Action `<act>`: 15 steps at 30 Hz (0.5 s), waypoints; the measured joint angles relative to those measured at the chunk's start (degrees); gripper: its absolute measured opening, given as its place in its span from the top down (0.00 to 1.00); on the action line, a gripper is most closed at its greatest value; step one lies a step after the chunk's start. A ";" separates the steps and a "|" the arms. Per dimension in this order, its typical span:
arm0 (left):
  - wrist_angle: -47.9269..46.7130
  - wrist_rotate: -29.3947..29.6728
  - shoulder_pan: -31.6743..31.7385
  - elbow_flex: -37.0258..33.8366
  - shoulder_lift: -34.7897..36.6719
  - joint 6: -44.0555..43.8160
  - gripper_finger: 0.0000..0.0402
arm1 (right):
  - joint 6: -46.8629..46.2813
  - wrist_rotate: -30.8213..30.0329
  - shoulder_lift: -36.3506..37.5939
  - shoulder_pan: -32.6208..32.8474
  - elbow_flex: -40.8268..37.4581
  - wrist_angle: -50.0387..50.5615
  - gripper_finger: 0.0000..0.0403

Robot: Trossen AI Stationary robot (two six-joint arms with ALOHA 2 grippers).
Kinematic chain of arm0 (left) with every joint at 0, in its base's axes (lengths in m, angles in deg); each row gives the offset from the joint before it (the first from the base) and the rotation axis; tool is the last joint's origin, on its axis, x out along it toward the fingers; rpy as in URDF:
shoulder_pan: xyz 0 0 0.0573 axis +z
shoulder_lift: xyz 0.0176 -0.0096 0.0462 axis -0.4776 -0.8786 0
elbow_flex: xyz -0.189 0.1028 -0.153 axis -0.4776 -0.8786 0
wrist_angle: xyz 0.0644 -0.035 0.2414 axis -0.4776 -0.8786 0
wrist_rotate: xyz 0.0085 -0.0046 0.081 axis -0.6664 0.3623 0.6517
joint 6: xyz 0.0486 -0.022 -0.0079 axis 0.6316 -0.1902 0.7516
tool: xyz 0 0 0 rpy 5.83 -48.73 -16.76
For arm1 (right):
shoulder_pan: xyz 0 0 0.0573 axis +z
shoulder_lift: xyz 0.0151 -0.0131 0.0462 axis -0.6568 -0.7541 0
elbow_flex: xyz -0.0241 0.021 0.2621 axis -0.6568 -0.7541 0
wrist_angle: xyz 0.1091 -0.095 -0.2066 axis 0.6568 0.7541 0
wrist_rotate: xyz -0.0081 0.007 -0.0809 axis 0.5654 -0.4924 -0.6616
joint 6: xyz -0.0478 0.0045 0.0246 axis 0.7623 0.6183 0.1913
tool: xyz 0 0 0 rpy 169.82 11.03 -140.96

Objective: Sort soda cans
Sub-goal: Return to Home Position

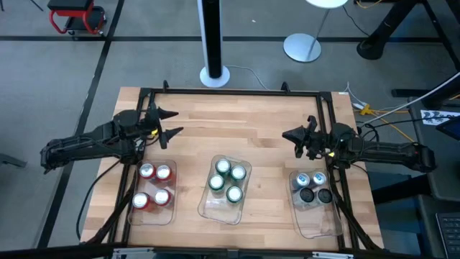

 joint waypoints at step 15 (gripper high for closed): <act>8.60 -2.30 0.02 -12.21 7.80 1.81 0.65 | -2.41 -2.78 12.89 0.00 -6.62 1.97 0.91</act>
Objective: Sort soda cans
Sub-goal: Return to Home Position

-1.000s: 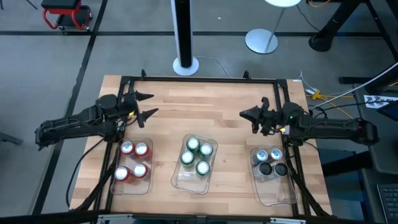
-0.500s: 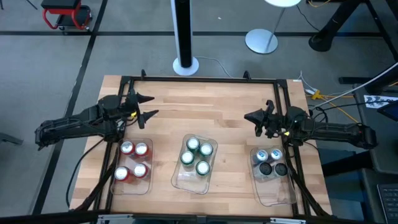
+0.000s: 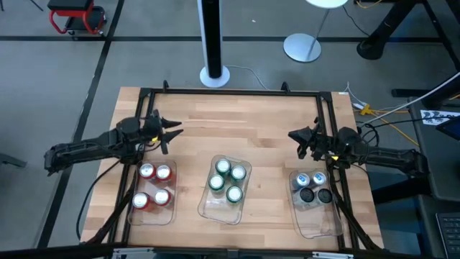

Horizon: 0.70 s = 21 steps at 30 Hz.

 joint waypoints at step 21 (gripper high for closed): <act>2.14 3.04 -8.87 -8.20 12.85 -0.85 1.00 | -1.65 -4.27 0.03 0.00 -0.20 0.01 0.91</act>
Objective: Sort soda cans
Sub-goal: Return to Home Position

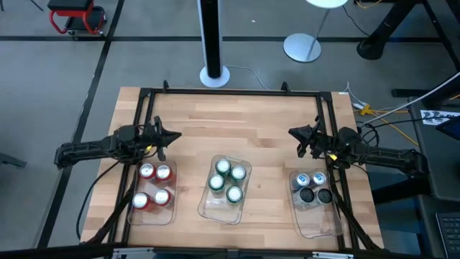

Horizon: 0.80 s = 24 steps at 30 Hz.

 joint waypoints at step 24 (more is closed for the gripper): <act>4.24 4.43 -2.26 -1.40 0.00 3.76 0.99 | -1.35 -1.14 0.80 0.02 -0.07 13.35 0.91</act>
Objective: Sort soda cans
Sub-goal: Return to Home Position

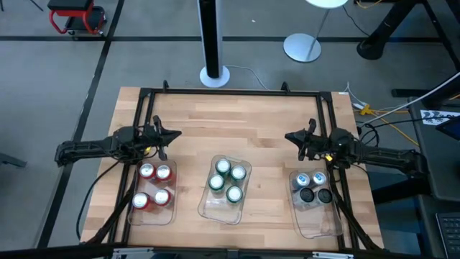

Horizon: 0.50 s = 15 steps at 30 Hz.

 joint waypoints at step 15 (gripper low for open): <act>-0.02 -0.04 0.00 0.00 -0.02 1.33 0.98 | 4.93 -0.27 13.00 -0.04 -0.04 10.55 0.91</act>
